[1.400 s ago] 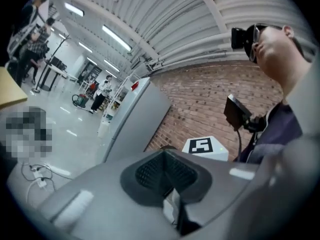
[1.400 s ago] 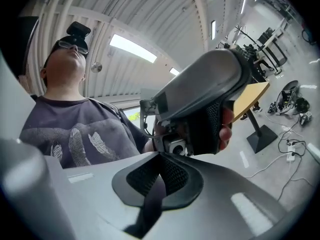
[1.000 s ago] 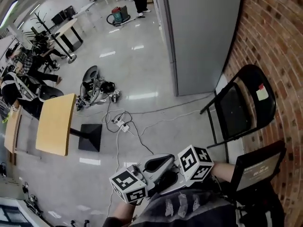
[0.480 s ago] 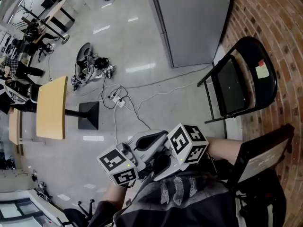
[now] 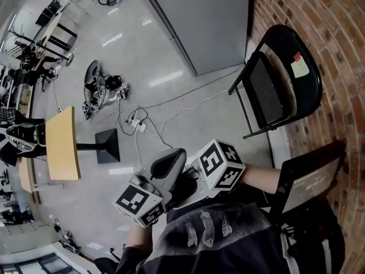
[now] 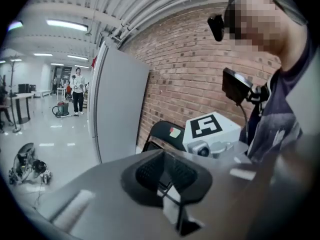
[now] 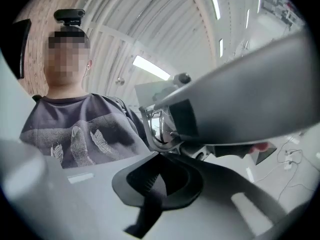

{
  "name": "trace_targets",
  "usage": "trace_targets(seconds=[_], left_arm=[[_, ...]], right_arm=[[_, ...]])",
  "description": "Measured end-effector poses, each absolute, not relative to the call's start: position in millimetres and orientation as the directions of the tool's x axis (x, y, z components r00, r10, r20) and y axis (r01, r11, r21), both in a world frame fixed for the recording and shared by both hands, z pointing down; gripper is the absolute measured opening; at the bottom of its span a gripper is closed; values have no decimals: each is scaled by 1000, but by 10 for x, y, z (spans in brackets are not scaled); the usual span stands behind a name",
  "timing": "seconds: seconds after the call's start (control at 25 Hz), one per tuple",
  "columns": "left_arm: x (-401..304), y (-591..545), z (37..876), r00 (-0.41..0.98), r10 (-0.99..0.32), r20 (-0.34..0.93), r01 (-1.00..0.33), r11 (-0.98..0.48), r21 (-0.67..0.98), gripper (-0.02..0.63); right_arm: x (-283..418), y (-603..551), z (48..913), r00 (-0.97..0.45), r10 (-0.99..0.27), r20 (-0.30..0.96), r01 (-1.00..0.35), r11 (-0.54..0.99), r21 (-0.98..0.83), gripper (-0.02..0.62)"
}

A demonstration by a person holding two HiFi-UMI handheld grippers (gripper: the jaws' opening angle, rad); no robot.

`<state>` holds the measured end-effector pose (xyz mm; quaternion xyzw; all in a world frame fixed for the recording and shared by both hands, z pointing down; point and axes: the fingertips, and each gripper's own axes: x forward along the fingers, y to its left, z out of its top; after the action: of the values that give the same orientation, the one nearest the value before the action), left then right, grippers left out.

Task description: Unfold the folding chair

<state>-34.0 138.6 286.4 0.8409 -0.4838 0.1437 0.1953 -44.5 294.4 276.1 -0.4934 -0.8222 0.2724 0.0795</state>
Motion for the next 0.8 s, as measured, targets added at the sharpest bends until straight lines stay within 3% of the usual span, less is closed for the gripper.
trace_targets(seconds=[0.16,0.44,0.8], left_arm=[[-378,1272,2834,472,-771,427,-881,-422,214,2],[-255,1131,2812,498,-748,439,-861,-488,144,2],[-210,944,2915,675,-650,349,-737,-573,358,2]], right_arm=[[-325,2653,2728,-621,767,-162,714,469,-520,0],[-323,2470,2783,-717,670,-194,653,547,-523,0],[-485,2255,2776,-752,636,-174,625,603,-496,0]])
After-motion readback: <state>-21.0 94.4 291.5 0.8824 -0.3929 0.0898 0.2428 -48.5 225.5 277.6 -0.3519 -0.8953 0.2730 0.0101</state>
